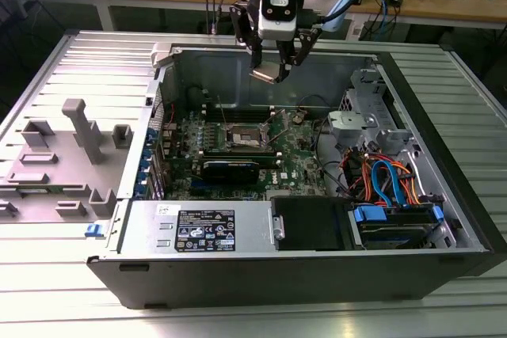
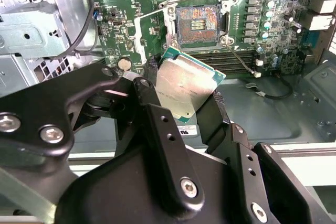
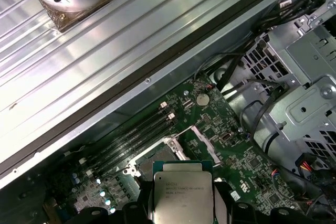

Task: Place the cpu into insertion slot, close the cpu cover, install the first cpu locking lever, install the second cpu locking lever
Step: 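Place the cpu into insertion slot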

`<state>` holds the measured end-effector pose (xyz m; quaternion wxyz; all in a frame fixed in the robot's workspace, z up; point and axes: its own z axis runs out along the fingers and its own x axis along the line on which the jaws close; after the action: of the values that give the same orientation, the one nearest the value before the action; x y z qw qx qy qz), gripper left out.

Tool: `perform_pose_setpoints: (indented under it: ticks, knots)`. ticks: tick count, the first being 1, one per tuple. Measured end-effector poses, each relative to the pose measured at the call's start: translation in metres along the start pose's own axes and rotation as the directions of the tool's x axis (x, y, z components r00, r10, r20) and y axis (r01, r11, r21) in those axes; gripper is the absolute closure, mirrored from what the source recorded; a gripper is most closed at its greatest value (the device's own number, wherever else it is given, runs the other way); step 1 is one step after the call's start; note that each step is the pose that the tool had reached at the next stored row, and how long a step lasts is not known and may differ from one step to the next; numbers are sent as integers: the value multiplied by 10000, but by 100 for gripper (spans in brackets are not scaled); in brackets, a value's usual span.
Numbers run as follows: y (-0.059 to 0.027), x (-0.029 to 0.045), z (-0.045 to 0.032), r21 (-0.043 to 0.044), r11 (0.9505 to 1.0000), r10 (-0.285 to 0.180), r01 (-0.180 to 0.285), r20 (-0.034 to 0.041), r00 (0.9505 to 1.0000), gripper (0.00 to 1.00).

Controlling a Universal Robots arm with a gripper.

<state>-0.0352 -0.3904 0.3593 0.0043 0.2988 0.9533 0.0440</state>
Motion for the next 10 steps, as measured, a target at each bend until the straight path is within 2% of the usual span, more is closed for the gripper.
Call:
perform_pose_setpoints:
  ticks: [6,10]
  knots:
    - [0,0,0,-1,10000,21,-21,2,10000,46]
    - [0,-1,1,-7,9994,359,-359,32,9994,46]
